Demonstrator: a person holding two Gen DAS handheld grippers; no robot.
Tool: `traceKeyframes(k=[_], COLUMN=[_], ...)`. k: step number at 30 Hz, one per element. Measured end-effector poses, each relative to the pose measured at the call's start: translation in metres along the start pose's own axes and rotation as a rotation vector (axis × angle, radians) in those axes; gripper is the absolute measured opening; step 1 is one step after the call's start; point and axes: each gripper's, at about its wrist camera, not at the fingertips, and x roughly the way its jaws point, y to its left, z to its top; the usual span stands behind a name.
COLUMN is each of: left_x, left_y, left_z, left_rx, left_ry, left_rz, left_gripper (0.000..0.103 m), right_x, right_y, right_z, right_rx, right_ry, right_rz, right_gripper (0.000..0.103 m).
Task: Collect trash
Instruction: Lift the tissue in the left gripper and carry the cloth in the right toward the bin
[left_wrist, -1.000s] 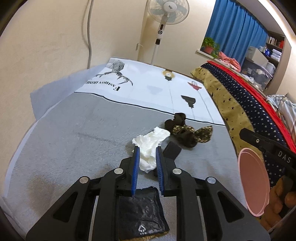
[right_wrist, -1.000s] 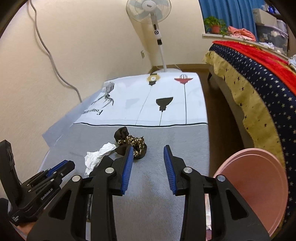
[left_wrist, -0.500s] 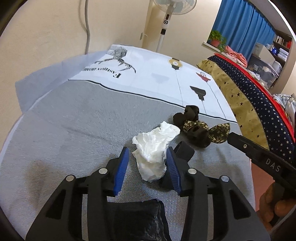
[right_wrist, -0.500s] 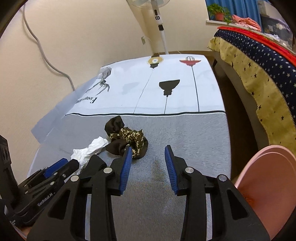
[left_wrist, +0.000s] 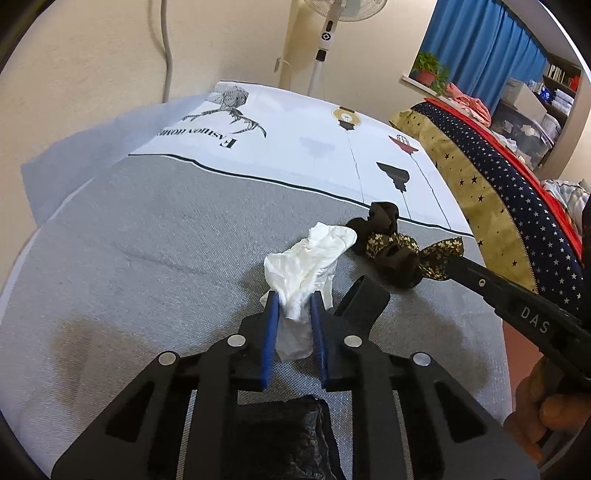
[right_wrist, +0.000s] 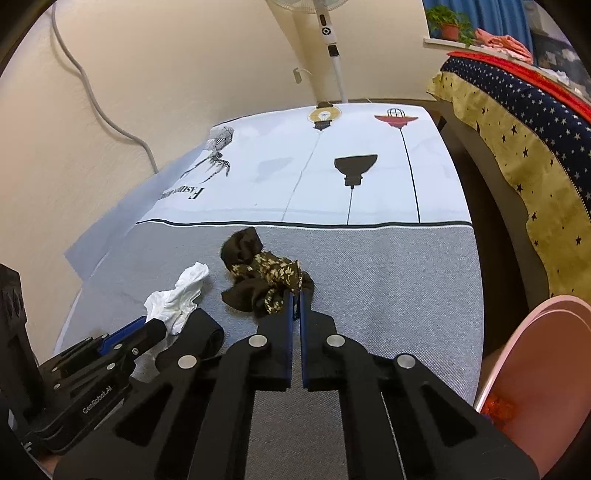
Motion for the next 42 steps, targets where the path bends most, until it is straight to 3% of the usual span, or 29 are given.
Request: traceKeyframes(k=[42], left_x=[-0.113], left_y=[-0.042], left_z=[-0.022], left_rx=[0.094], left_ry=[-0.165], left_rz=[-0.127], left_gripper=[0.016], right_x=[-0.187], right_y=[0.002], right_z=[-0.027], right_rx=[-0.059], right_ry=[-0.236], right_rz=[-0.107], right_gripper=[0.002])
